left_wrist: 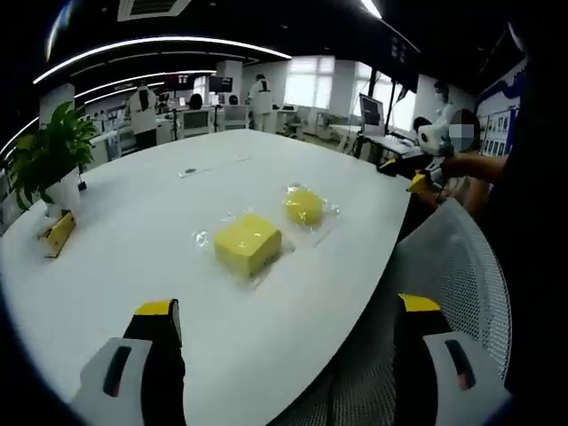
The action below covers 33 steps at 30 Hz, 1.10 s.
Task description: Compare the silicone blocks by pressing each to a similar depth, holding the contact briefly, and releasing to observe deformation and rebound differences across the visible hardness samples.
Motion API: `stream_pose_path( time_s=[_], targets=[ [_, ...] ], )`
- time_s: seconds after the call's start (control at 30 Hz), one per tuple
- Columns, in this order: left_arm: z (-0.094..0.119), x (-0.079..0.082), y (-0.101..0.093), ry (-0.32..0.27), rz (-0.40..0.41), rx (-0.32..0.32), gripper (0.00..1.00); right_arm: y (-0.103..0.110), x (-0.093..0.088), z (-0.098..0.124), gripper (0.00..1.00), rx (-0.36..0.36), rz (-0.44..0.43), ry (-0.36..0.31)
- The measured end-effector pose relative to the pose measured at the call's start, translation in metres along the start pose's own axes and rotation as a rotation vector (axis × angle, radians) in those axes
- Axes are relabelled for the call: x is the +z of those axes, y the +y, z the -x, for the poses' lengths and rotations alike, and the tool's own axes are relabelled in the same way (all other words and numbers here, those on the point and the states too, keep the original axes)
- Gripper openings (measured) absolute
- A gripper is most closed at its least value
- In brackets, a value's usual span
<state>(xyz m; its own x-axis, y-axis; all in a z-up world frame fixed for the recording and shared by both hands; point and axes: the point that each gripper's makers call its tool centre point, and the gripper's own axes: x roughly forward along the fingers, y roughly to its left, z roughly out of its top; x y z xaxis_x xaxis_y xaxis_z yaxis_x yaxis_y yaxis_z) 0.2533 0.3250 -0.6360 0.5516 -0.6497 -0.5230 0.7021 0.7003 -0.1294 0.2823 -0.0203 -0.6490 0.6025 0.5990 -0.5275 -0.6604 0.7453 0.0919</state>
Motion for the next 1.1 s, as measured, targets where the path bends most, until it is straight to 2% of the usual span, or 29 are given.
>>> stream_pose_path(
  time_s=[0.23,0.33,0.63,0.83,0.97,1.1],
  targets=[
    [-0.001,-0.001,0.001,-0.005,0.015,0.003,0.99,-0.003,0.001,0.002,0.77,-0.008,-0.007,-0.014],
    [-0.001,-0.001,0.002,-0.004,0.016,0.007,0.99,0.001,0.007,0.003,0.77,0.006,0.002,-0.052],
    [-0.006,-0.001,-0.002,-0.006,0.021,-0.002,0.99,0.000,0.011,0.003,0.84,0.004,-0.070,-0.088],
    [-0.007,-0.004,-0.003,0.004,0.020,-0.001,0.99,0.001,0.014,0.003,0.90,0.007,-0.076,-0.102],
    [-0.008,-0.004,-0.002,0.009,0.021,0.001,0.99,0.002,0.024,0.004,0.94,0.008,-0.094,-0.158],
    [-0.009,-0.002,-0.003,0.003,0.023,-0.001,0.99,0.002,0.023,0.004,0.96,0.012,-0.102,-0.153]
  ],
)
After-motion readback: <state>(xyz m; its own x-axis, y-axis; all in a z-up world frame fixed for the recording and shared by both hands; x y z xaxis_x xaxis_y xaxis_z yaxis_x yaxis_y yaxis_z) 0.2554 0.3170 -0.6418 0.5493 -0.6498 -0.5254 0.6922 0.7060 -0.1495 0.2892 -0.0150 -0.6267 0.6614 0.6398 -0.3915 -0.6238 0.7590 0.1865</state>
